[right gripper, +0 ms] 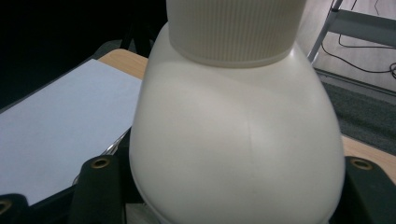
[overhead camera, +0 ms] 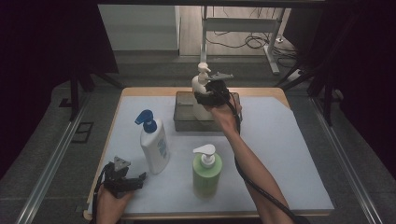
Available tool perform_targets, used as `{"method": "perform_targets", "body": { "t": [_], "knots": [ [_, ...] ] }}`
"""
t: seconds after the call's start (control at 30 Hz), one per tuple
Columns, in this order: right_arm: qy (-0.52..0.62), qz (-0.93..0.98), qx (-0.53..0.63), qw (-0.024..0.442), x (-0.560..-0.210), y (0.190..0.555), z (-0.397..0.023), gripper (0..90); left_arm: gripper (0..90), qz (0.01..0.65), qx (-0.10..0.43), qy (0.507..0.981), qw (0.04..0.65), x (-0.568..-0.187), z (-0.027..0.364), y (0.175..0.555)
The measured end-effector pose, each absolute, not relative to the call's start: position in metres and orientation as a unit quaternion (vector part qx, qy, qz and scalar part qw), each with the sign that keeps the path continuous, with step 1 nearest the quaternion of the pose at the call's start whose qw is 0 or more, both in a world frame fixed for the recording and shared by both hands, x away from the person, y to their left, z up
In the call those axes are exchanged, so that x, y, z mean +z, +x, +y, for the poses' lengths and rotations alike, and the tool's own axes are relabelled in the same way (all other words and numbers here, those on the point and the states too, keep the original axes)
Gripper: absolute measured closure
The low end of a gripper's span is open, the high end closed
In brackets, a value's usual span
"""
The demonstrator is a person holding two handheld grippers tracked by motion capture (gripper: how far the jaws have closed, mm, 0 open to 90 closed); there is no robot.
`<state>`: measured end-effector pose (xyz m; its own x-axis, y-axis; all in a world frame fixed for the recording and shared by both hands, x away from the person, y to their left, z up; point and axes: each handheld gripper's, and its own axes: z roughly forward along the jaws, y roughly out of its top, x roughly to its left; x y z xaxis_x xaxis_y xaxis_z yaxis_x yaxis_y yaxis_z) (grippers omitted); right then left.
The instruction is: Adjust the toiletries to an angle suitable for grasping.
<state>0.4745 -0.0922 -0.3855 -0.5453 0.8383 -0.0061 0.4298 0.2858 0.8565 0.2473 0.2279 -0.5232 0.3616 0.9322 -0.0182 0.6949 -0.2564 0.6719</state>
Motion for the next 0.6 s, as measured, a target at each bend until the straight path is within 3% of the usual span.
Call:
{"method": "perform_targets", "body": {
  "t": [0.6],
  "knots": [
    [0.418,0.771,0.421,0.230,-0.408,0.474,-0.092,36.9,11.0,0.529,0.196,0.768,0.302,-0.523,0.228,0.247]
  ]
}}
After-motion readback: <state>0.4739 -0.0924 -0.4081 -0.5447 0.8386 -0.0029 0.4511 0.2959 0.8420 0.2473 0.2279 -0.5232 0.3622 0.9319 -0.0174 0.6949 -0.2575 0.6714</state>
